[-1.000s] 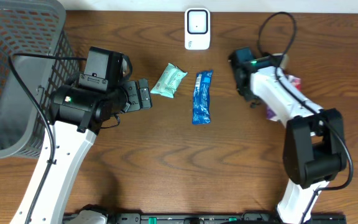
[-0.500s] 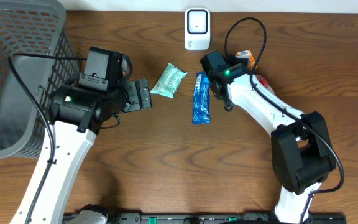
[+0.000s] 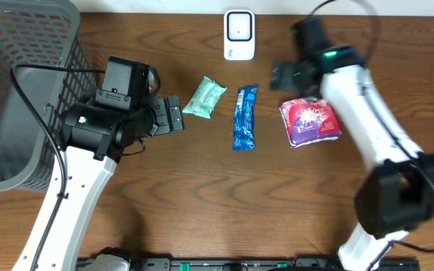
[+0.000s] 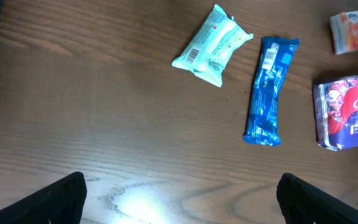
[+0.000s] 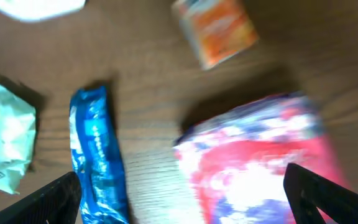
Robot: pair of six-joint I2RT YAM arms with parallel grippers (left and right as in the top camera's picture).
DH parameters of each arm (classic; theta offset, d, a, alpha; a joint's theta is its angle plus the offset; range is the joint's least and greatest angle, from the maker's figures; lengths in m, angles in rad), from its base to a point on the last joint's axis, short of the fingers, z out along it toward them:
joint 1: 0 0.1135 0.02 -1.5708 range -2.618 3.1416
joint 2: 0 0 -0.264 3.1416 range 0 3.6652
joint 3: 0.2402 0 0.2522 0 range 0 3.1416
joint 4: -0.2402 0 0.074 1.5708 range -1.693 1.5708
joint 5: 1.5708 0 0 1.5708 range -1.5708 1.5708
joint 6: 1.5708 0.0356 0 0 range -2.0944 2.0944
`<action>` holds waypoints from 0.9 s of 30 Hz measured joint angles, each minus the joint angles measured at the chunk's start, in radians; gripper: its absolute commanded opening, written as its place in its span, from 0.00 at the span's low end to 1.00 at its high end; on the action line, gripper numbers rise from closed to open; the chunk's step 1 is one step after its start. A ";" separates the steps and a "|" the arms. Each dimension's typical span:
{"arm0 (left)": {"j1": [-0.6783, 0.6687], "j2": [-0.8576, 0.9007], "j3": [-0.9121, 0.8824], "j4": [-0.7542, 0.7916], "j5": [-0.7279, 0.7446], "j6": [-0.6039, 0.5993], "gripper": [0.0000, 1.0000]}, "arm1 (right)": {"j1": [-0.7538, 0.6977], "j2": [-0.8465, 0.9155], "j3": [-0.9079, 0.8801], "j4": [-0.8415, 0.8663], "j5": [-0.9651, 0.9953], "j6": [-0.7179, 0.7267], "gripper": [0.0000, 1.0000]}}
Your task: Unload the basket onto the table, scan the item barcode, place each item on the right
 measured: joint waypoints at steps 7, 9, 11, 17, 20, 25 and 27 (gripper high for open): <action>0.000 0.000 0.000 0.000 0.000 0.000 0.98 | -0.262 -0.027 -0.028 -0.042 -0.137 -0.205 0.99; 0.000 0.000 0.000 0.000 0.000 0.000 0.98 | -0.326 -0.025 -0.067 -0.031 -0.212 -0.289 0.99; 0.000 0.000 0.000 0.000 0.000 0.000 0.98 | -0.373 -0.017 -0.107 -0.010 -0.287 -0.350 0.99; 0.000 0.000 0.000 0.000 0.000 0.000 0.98 | -0.469 0.007 -0.265 0.128 -0.523 -0.462 0.93; 0.000 0.000 0.000 0.000 0.000 0.000 0.98 | -0.480 0.010 -0.346 0.187 -0.585 -0.484 0.81; 0.000 0.000 0.000 0.000 0.000 0.000 0.98 | -0.475 0.010 -0.442 0.267 -0.621 -0.501 0.71; 0.000 0.000 0.000 0.000 0.000 0.000 0.98 | -0.474 0.010 -0.475 0.300 -0.632 -0.503 0.71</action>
